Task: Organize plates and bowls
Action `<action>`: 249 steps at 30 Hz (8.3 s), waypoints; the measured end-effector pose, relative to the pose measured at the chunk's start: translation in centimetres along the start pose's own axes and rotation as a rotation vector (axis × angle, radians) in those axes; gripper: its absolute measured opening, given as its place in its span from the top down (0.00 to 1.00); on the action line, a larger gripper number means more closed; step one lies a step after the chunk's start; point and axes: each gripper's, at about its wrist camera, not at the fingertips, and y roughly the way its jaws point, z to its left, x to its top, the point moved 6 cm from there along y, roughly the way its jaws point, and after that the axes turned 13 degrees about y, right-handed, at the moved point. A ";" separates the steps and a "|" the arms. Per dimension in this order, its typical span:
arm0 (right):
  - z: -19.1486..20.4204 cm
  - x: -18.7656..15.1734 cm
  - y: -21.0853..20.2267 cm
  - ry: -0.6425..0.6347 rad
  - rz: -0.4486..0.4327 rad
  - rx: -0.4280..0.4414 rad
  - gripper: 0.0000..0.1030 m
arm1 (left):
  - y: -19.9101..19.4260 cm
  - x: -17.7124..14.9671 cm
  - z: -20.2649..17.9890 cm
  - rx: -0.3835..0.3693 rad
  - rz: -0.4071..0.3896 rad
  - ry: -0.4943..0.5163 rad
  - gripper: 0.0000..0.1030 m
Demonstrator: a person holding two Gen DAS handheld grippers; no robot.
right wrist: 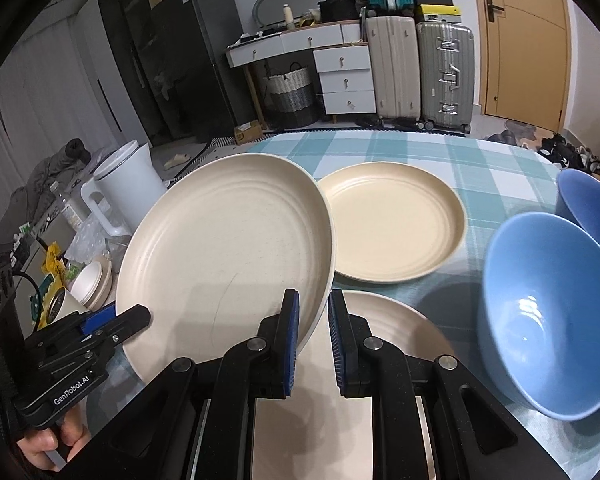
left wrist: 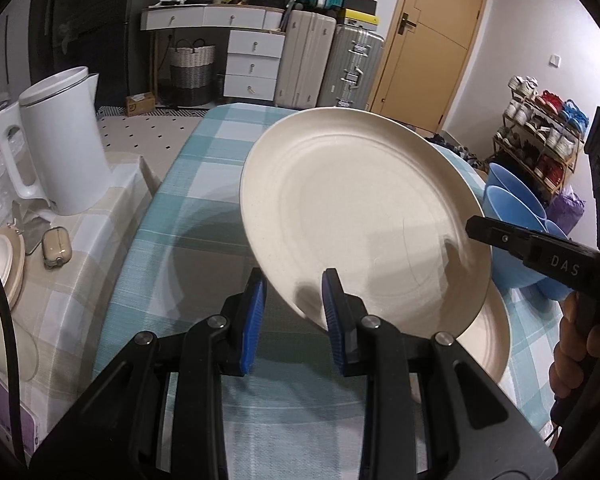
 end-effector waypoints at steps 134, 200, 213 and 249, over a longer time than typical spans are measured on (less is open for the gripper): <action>-6.3 12.8 -10.4 0.057 -0.125 0.000 0.01 | 1.6 14.6 -3.4 -0.006 -0.021 0.066 0.01; -12.9 13.2 15.4 0.014 0.423 -0.228 0.76 | 24.5 11.4 -4.3 -0.133 0.308 0.024 0.76; -12.6 13.4 14.7 -0.021 0.370 -0.247 0.84 | 23.3 11.8 -3.8 -0.096 0.270 0.038 0.86; -7.4 13.0 3.8 -0.060 0.201 -0.143 0.84 | 8.3 13.3 -5.0 -0.036 0.102 0.084 0.85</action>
